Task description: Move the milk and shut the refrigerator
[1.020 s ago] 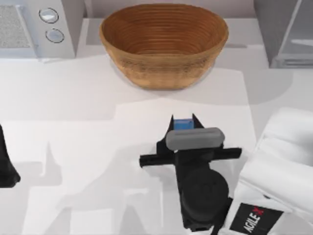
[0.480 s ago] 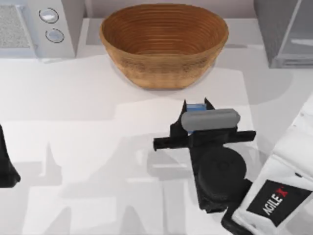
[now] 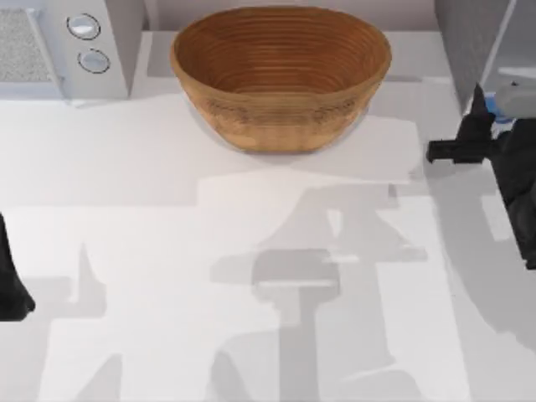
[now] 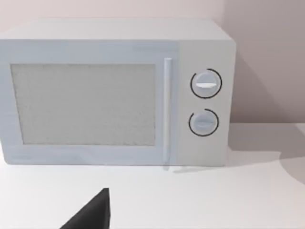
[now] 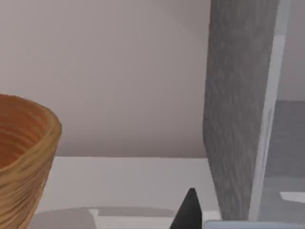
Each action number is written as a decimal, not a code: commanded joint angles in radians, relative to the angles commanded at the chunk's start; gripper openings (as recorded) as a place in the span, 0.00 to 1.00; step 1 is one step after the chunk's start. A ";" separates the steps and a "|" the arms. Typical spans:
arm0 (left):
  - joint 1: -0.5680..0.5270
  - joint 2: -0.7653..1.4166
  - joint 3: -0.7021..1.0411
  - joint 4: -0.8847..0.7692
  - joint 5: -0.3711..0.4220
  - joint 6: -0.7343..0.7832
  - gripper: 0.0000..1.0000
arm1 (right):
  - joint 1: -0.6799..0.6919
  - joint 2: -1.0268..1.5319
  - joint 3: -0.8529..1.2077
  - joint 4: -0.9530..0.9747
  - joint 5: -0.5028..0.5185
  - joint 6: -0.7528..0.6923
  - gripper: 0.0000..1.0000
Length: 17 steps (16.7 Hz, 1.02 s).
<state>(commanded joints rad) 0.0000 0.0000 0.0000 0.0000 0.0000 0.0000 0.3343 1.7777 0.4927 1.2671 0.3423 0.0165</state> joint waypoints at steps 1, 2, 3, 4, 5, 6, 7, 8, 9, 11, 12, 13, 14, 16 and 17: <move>0.000 0.000 0.000 0.000 0.000 0.000 1.00 | -0.071 -0.055 -0.021 -0.031 -0.064 0.000 0.00; 0.000 0.000 0.000 0.000 0.000 0.000 1.00 | -0.135 -0.106 -0.040 -0.059 -0.123 0.000 0.00; 0.000 0.000 0.000 0.000 0.000 0.000 1.00 | -0.192 -0.153 -0.057 -0.086 -0.177 0.000 0.00; 0.000 0.000 0.000 0.000 0.000 0.000 1.00 | -0.239 -0.195 -0.073 -0.109 -0.223 0.000 0.00; 0.000 0.000 0.000 0.000 0.000 0.000 1.00 | -0.275 -0.229 -0.085 -0.128 -0.258 0.000 0.00; 0.000 0.000 0.000 0.000 0.000 0.000 1.00 | -0.301 -0.254 -0.095 -0.142 -0.284 -0.001 0.00; 0.000 0.000 0.000 0.000 0.000 0.000 1.00 | -0.316 -0.269 -0.101 -0.151 -0.299 -0.001 0.00; 0.000 0.000 0.000 0.000 0.000 0.000 1.00 | -0.320 -0.273 -0.102 -0.153 -0.303 -0.001 0.00; 0.000 0.000 0.000 0.000 0.000 0.000 1.00 | -0.320 -0.273 -0.102 -0.153 -0.303 -0.001 0.00; 0.000 0.000 0.000 0.000 0.000 0.000 1.00 | -0.316 -0.270 -0.098 -0.151 -0.300 0.000 0.00; 0.000 0.000 0.000 0.000 0.000 0.000 1.00 | -0.317 -0.267 -0.096 -0.151 -0.301 0.000 0.00; 0.000 0.000 0.000 0.000 0.000 0.000 1.00 | -0.320 -0.256 -0.084 -0.152 -0.306 0.000 0.00; 0.000 0.000 0.000 0.000 0.000 0.000 1.00 | -0.326 -0.232 -0.061 -0.155 -0.314 0.000 0.00; 0.000 0.000 0.000 0.000 0.000 0.000 1.00 | -0.347 -0.155 0.016 -0.166 -0.338 -0.003 0.00; 0.000 0.000 0.000 0.000 0.000 0.000 1.00 | -0.361 -0.102 0.069 -0.173 -0.353 -0.004 0.00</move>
<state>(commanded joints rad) 0.0000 0.0000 0.0000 0.0000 0.0000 0.0000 -0.0265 1.6762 0.5614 1.0943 -0.0102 0.0121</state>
